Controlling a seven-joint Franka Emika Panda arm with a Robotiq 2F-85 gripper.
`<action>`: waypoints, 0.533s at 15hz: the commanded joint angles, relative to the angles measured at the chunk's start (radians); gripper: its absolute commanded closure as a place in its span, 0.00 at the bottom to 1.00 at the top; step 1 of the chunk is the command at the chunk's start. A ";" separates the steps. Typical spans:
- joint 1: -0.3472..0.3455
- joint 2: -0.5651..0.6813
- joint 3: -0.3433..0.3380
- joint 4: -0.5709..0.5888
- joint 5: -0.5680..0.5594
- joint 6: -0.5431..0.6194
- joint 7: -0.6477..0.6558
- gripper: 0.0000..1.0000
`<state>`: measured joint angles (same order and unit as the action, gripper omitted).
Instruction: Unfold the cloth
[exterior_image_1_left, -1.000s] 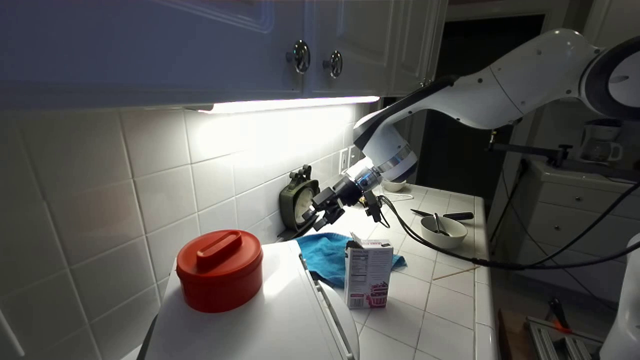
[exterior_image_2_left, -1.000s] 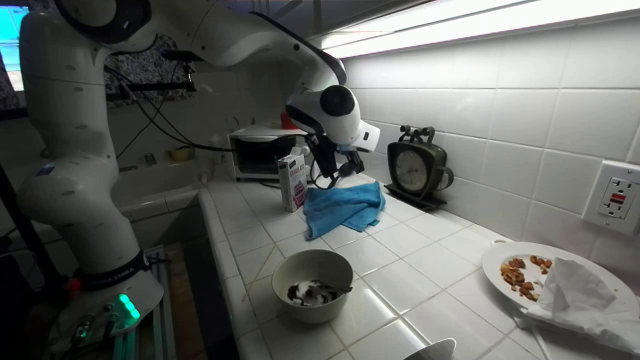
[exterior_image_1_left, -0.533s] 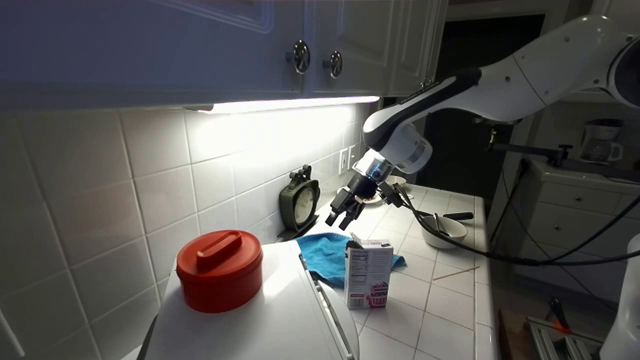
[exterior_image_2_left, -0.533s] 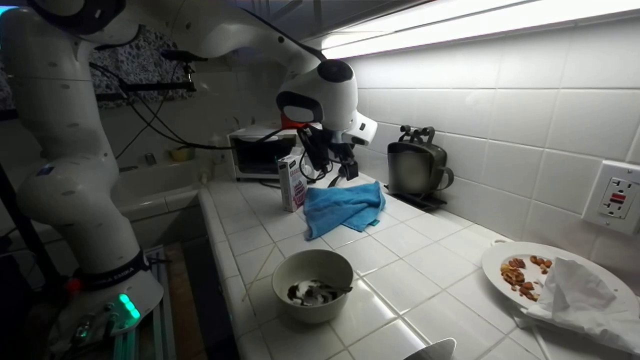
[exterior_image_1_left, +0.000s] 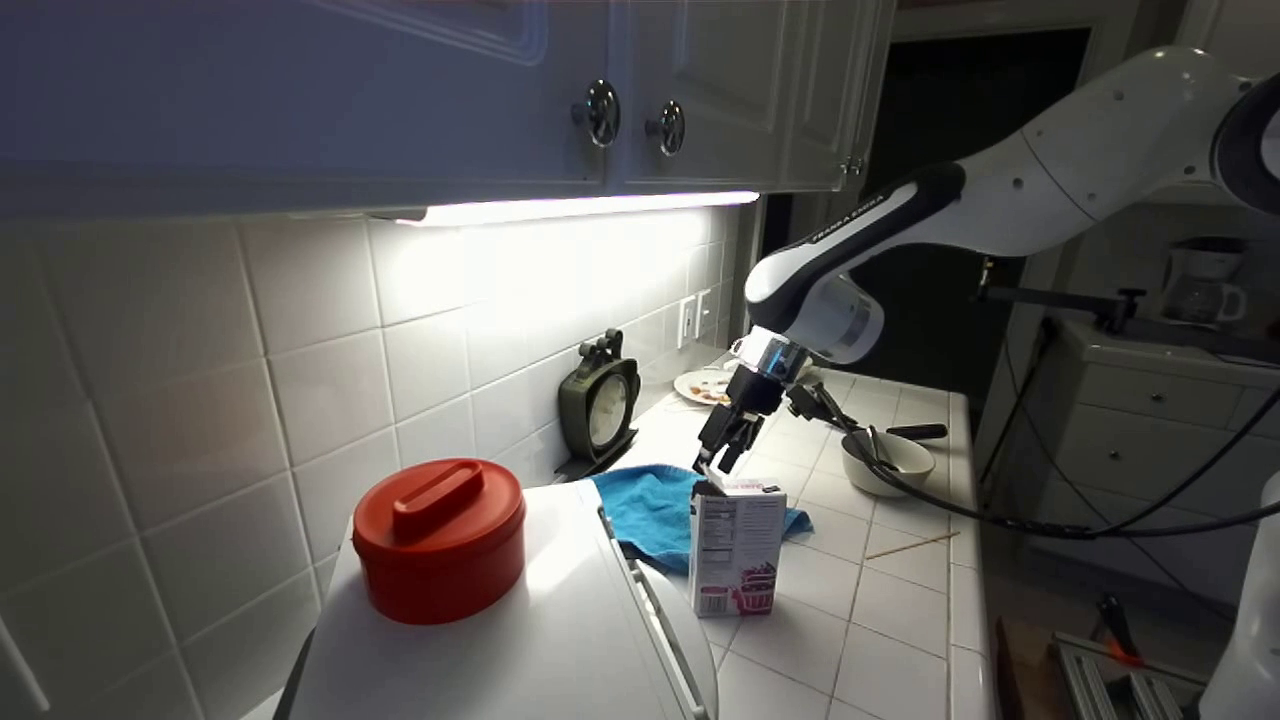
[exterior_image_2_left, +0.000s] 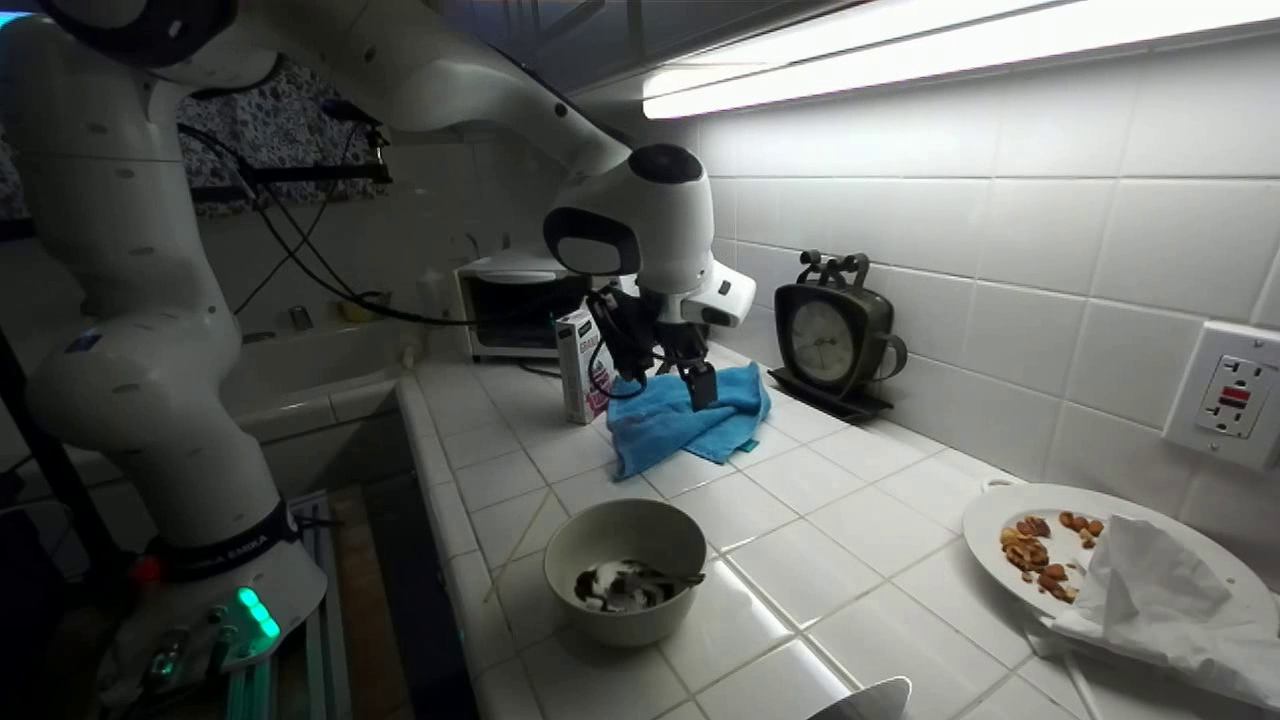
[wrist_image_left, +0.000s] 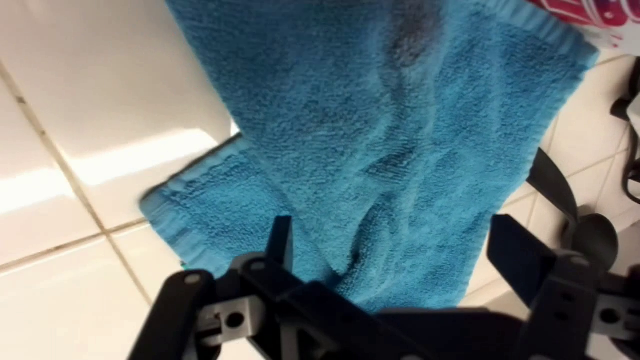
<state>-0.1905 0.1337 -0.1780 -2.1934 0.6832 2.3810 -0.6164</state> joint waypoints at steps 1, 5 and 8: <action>-0.023 -0.006 -0.004 -0.032 -0.100 0.072 0.011 0.00; -0.043 0.014 0.000 -0.037 -0.192 0.153 -0.004 0.00; -0.061 0.045 0.011 -0.027 -0.200 0.212 -0.049 0.00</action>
<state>-0.2269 0.1528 -0.1857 -2.2232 0.5086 2.5374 -0.6269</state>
